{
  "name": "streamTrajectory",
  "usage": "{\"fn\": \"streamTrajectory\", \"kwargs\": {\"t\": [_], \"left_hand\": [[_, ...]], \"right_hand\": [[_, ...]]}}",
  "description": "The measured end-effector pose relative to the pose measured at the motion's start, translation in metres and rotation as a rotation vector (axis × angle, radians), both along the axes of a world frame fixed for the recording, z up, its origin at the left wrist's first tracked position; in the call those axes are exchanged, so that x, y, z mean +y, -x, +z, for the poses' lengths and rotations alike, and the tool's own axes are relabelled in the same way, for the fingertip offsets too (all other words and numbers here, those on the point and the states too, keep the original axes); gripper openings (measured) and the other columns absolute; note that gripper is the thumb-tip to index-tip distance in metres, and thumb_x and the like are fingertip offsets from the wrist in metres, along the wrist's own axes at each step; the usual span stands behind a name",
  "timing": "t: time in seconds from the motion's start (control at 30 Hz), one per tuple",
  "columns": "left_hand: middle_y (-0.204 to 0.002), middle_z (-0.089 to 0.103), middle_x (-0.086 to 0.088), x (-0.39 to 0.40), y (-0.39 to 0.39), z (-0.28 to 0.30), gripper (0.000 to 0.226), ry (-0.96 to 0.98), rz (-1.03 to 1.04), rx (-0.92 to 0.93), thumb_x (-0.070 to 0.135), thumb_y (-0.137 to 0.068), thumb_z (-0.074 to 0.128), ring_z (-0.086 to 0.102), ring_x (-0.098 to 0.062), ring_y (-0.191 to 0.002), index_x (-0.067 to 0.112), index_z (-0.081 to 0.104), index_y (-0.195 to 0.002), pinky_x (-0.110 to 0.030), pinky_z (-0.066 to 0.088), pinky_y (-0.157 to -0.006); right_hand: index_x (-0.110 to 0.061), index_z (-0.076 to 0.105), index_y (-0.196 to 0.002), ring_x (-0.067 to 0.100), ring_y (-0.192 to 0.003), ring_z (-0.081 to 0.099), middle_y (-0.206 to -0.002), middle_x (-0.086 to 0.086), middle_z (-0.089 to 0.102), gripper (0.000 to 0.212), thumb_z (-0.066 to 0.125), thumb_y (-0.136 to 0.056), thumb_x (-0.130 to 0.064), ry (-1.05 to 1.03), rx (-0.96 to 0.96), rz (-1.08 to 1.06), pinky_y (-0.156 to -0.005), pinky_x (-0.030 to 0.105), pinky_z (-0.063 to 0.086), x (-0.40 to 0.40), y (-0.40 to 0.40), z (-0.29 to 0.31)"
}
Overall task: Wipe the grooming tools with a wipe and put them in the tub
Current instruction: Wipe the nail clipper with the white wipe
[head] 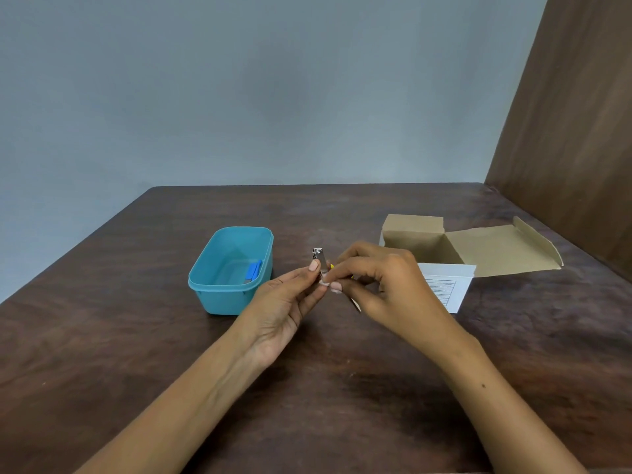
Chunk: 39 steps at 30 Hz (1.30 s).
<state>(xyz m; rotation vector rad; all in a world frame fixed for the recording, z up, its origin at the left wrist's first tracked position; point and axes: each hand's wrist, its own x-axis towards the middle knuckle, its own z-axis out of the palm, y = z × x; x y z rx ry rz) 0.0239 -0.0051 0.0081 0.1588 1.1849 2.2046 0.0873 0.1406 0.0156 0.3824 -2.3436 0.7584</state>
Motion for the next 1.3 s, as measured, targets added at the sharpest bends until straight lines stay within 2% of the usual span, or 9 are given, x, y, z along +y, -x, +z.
{"fn": "streamTrajectory", "kwargs": {"t": [0.1, 0.27, 0.43, 0.53, 0.73, 0.87, 1.03, 1.17, 1.3], "left_hand": [[-0.070, 0.072, -0.006, 0.001, 0.000, -0.001, 0.014, 0.010, -0.009, -0.007, 0.008, -0.085, 0.058, 0.070, -0.008, -0.065, 0.000, 0.068, -0.081, -0.015, 0.057, -0.061], [-0.069, 0.072, -0.004, 0.002, -0.002, 0.000, 0.015, 0.026, -0.056, 0.020, 0.014, -0.088, 0.054, 0.070, -0.009, -0.061, 0.006, 0.066, -0.085, -0.020, 0.059, -0.064], [-0.076, 0.074, -0.004, 0.001, -0.001, 0.001, 0.017, 0.057, -0.092, 0.075, 0.021, -0.078, 0.061, 0.070, -0.008, -0.070, 0.008, 0.068, -0.085, -0.019, 0.058, -0.065], [-0.070, 0.071, -0.001, 0.001, -0.001, 0.000, 0.017, 0.073, -0.112, 0.082, 0.021, -0.071, 0.065, 0.068, -0.006, -0.065, 0.009, 0.067, -0.083, -0.018, 0.057, -0.061], [-0.065, 0.067, 0.002, -0.001, -0.003, 0.001, 0.033, 0.084, -0.132, 0.048, 0.017, -0.067, 0.068, 0.063, -0.004, -0.056, 0.003, 0.067, -0.096, -0.013, 0.053, -0.052], [-0.067, 0.068, 0.001, -0.002, -0.002, 0.001, 0.021, 0.059, -0.125, 0.022, 0.016, -0.067, 0.068, 0.062, -0.004, -0.054, 0.006, 0.068, -0.086, -0.012, 0.052, -0.050], [-0.062, 0.065, 0.000, 0.001, -0.005, 0.001, 0.010, 0.050, -0.108, 0.026, 0.013, -0.065, 0.067, 0.061, -0.004, -0.052, 0.008, 0.068, -0.073, -0.012, 0.051, -0.048], [-0.068, 0.069, 0.000, -0.002, -0.002, 0.000, 0.021, 0.048, -0.099, 0.027, 0.013, -0.066, 0.067, 0.063, -0.005, -0.057, 0.004, 0.069, -0.085, -0.013, 0.053, -0.053], [-0.071, 0.071, -0.002, -0.002, -0.001, -0.002, 0.022, 0.050, -0.064, 0.025, 0.017, -0.066, 0.068, 0.065, -0.004, -0.059, 0.006, 0.068, -0.085, -0.015, 0.056, -0.056]], "right_hand": [[-0.016, 0.076, -0.086, 0.006, -0.070, 0.059, -0.082, -0.002, 0.067, 0.013, 0.072, -0.079, -0.006, -0.018, -0.033, 0.028, -0.059, 0.012, 0.043, 0.004, -0.001, 0.002], [-0.020, 0.076, -0.082, 0.005, -0.067, 0.058, -0.080, -0.005, 0.066, 0.014, 0.070, -0.077, -0.008, -0.081, -0.091, 0.033, -0.060, 0.012, 0.042, 0.011, -0.001, 0.002], [-0.014, 0.075, -0.084, 0.006, -0.074, 0.061, -0.082, -0.004, 0.065, 0.012, 0.069, -0.081, -0.005, 0.111, 0.055, -0.037, -0.065, 0.019, 0.051, 0.008, -0.003, 0.005], [-0.014, 0.075, -0.086, 0.008, -0.075, 0.062, -0.082, -0.004, 0.064, 0.012, 0.068, -0.082, -0.005, 0.157, 0.133, -0.092, -0.065, 0.023, 0.053, 0.006, -0.001, 0.005], [-0.014, 0.074, -0.087, 0.006, -0.077, 0.061, -0.083, -0.002, 0.066, 0.014, 0.070, -0.080, -0.002, 0.103, 0.125, -0.082, -0.063, 0.016, 0.050, -0.001, 0.000, 0.002], [-0.013, 0.075, -0.085, 0.005, -0.076, 0.062, -0.082, -0.003, 0.068, 0.011, 0.072, -0.078, -0.004, 0.134, 0.091, -0.031, -0.063, 0.015, 0.050, 0.000, -0.002, 0.002], [-0.014, 0.075, -0.083, 0.006, -0.075, 0.063, -0.080, -0.004, 0.067, 0.012, 0.070, -0.078, -0.004, 0.249, 0.141, -0.123, -0.062, 0.015, 0.049, -0.004, 0.000, 0.002], [-0.014, 0.075, -0.085, 0.010, -0.074, 0.063, -0.081, -0.001, 0.067, 0.014, 0.071, -0.079, -0.002, 0.174, 0.128, -0.093, -0.061, 0.024, 0.052, -0.007, 0.000, -0.002], [-0.014, 0.075, -0.085, 0.011, -0.072, 0.063, -0.080, -0.002, 0.066, 0.013, 0.071, -0.080, -0.003, 0.135, 0.124, -0.080, -0.060, 0.031, 0.052, -0.007, -0.001, -0.003]]}}
